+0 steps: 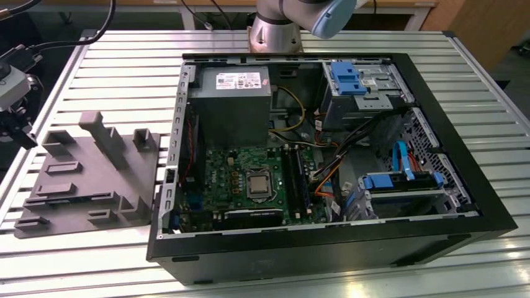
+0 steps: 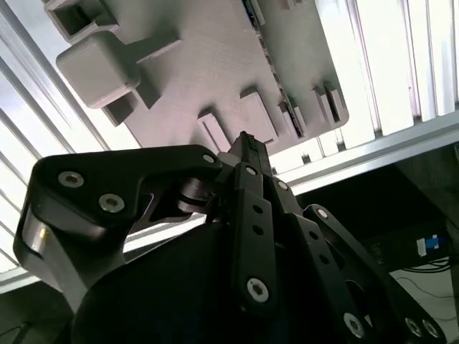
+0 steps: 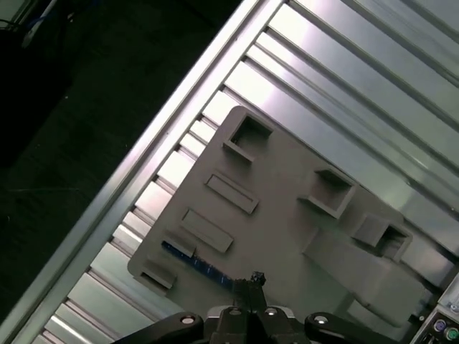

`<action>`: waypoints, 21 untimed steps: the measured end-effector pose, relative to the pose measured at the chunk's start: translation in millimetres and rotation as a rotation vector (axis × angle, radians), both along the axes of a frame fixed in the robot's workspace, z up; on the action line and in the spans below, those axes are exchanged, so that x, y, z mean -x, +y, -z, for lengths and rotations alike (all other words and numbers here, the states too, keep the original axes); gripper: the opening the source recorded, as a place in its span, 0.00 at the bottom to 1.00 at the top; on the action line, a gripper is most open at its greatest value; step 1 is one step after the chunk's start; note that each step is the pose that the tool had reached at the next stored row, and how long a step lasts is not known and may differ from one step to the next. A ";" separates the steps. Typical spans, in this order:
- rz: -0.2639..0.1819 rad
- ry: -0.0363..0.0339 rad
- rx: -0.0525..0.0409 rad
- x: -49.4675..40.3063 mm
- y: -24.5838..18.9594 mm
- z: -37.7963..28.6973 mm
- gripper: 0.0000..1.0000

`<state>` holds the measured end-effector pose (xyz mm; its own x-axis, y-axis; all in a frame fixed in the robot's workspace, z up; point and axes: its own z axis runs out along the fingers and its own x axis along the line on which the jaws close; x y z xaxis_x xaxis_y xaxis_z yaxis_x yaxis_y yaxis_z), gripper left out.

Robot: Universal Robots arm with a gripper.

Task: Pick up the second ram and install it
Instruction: 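Pick up the second ram and move it above second insertion slot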

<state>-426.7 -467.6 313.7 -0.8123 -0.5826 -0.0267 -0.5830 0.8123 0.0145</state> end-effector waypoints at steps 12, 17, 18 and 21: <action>-0.139 0.0001 0.0000 0.0 0.0 0.2 0.11; -0.207 0.0000 0.0000 0.0 0.0 0.5 0.11; -0.222 0.0000 0.0001 0.0 0.0 0.6 0.11; -0.265 0.0001 0.0000 0.0 0.0 0.7 0.11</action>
<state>-426.7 -467.6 313.0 -0.6316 -0.7748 -0.0267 -0.7752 0.6315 0.0146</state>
